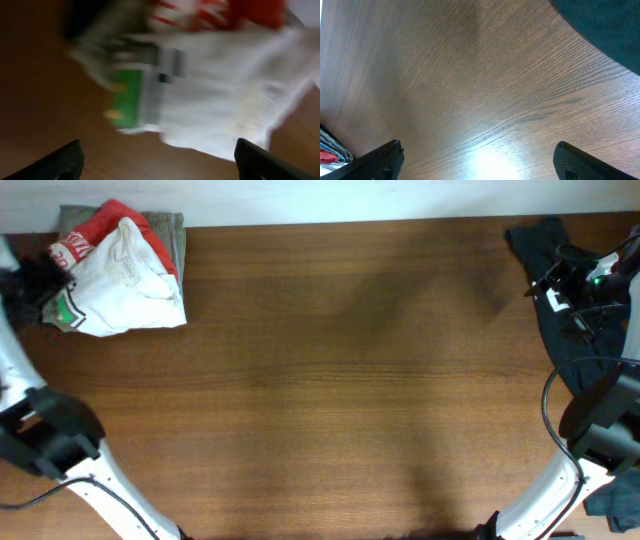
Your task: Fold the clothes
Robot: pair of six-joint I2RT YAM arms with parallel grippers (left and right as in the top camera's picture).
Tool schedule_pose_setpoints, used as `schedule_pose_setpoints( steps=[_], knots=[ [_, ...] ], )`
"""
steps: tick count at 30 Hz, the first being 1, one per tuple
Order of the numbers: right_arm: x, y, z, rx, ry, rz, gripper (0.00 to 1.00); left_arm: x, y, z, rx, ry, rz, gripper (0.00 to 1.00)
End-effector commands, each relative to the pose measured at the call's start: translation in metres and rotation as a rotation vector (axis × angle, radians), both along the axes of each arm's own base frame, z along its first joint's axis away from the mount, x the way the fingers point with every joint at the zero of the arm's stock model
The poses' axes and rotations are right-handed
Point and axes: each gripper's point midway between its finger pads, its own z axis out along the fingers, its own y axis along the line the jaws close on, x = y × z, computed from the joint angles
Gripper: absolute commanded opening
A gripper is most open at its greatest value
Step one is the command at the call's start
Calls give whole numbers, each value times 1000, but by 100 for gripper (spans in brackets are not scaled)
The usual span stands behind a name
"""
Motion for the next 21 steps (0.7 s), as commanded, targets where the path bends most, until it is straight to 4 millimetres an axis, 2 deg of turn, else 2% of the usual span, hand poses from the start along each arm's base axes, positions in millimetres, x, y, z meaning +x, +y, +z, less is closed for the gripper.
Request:
schedule_pose_setpoints(
  steps=[1, 3, 4, 5, 8, 10, 11, 14, 16, 18, 21],
  knots=[
    [2, -2, 6, -10, -14, -8, 99, -3, 22, -55, -203, -6, 13, 96],
    [2, -2, 6, -10, -14, -8, 99, 9, 15, -89, -295, -17, -11, 95],
    [2, -2, 6, -10, -14, -8, 99, 17, 17, -100, -293, -28, -4, 95],
    [2, -2, 6, -10, -14, -8, 99, 25, 18, -102, -298, -60, -14, 93],
    [2, -2, 6, -10, -14, -8, 99, 42, 20, -95, -288, -125, -8, 91],
    [2, -2, 6, -10, -14, -8, 99, 48, 19, -92, -282, -149, -19, 89],
    [2, -2, 6, -10, -14, -8, 98, 50, 19, -89, -282, -161, -23, 83],
    [2, -2, 6, -10, -14, -8, 99, 54, 19, -76, -278, -195, -34, 81],
    [2, -2, 6, -10, -14, -8, 99, 54, 17, -79, -286, -187, -31, 72],
    [2, -2, 6, -10, -14, -8, 99, 56, 13, -79, -287, -185, -39, 53],
    [2, -2, 6, -10, -14, -8, 99, 63, 0, -83, -259, -161, -56, 45]
  ],
)
